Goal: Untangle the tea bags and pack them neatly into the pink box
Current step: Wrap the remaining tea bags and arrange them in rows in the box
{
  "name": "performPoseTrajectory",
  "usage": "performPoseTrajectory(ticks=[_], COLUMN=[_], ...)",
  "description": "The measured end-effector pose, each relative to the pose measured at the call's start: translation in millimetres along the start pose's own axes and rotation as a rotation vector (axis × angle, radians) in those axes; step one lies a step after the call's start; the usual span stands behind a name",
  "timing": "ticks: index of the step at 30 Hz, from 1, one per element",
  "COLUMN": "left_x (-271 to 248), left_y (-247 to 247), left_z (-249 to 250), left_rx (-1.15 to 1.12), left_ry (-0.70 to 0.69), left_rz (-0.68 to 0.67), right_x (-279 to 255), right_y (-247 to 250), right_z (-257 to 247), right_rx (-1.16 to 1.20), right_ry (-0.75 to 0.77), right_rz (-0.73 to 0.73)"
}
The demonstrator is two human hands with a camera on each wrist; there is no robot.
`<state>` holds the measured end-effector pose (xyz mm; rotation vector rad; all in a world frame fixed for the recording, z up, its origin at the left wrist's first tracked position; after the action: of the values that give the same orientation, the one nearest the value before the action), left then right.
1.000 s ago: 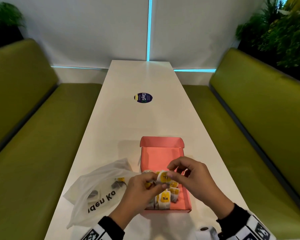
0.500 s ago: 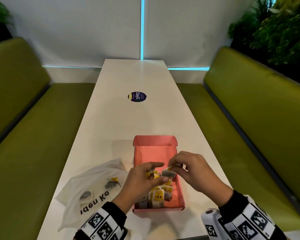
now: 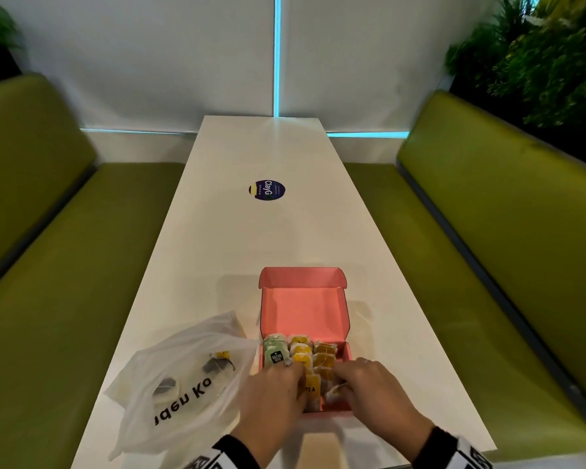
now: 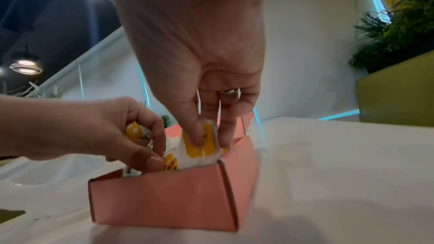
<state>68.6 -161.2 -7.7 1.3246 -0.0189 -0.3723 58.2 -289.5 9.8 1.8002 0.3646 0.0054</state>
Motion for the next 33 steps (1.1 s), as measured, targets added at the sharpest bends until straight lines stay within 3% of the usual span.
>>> performPoseTrajectory(ticks=[11,14,19,26,33], left_x=[-5.9,-11.0,-26.8,-35.4,-37.0], left_y=[-7.1,-3.2,10.1,4.7,-7.5], left_z=[-9.4,-11.4,-33.4,-51.8,-56.0], left_rx=[-0.11,-0.188,-0.36,-0.355,-0.399], left_ry=[0.058,0.064,0.193,0.237,0.271], left_rz=[0.05,0.119,0.235,0.174,0.125], right_x=[16.1,14.5,3.2,-17.3,-12.8], right_y=[-8.7,-16.3,-14.3,-14.7,-41.6], right_z=[-6.9,-4.3,3.4,-8.2,-12.6], right_rx=[0.004,-0.066,-0.081,-0.208,-0.279], right_ry=[0.013,0.005,-0.023,0.06,0.016], right_rz=[0.15,0.215,0.368,0.492,0.495])
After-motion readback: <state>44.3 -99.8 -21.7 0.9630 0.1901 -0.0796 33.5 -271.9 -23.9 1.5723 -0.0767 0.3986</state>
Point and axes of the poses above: each hand's wrist, its own x-axis towards the middle knuckle, its own y-axis out of the back of the hand, z = x × y, the point moved 7 cm from there along x, towards the middle knuckle, and after that the axes turned 1 degree about y, right-handed, at the moved point
